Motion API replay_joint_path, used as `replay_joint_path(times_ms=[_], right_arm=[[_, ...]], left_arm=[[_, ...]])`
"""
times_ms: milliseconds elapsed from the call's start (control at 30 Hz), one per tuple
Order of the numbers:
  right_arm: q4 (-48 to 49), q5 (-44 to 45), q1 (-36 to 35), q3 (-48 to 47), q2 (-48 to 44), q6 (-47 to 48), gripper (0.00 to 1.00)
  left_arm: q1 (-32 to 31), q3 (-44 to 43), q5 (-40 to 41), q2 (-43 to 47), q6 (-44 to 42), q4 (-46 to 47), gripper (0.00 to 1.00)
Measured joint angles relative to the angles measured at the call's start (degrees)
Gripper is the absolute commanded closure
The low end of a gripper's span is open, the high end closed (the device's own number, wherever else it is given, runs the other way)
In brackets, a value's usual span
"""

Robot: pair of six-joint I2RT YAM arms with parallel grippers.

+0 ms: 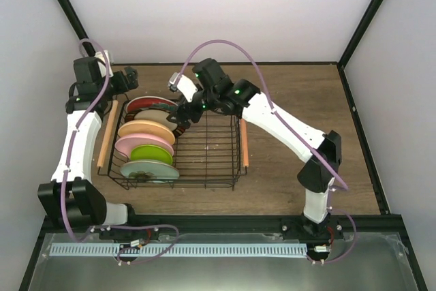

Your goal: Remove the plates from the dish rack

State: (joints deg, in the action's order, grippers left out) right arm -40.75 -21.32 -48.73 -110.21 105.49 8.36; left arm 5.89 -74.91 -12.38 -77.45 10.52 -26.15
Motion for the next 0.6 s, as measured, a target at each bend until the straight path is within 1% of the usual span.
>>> replay_joint_path(times_ms=[100,233,367,600], right_arm=[[-1.3,-0.5,-1.0,-0.5,1.0,1.2,0.18],[-1.6,-1.2,-2.4,-2.5,1.7,2.2,0.23],[-1.9,-1.8,-5.3,-5.6,3.3,2.8,0.3],[-3.0,-3.7,-10.3,-7.3,5.5,3.8,0.43]], left_arm=[[1.8,0.0,-0.3,-0.7,1.2,-0.6,0.0],[4.2,0.0,-0.5,-1.4,2.4,-1.7,0.0],[6.6,0.0,-1.1,-1.4,3.1,-2.4,0.0],[7.7,0.2,-2.3,-1.4,3.4,-2.7,0.0]])
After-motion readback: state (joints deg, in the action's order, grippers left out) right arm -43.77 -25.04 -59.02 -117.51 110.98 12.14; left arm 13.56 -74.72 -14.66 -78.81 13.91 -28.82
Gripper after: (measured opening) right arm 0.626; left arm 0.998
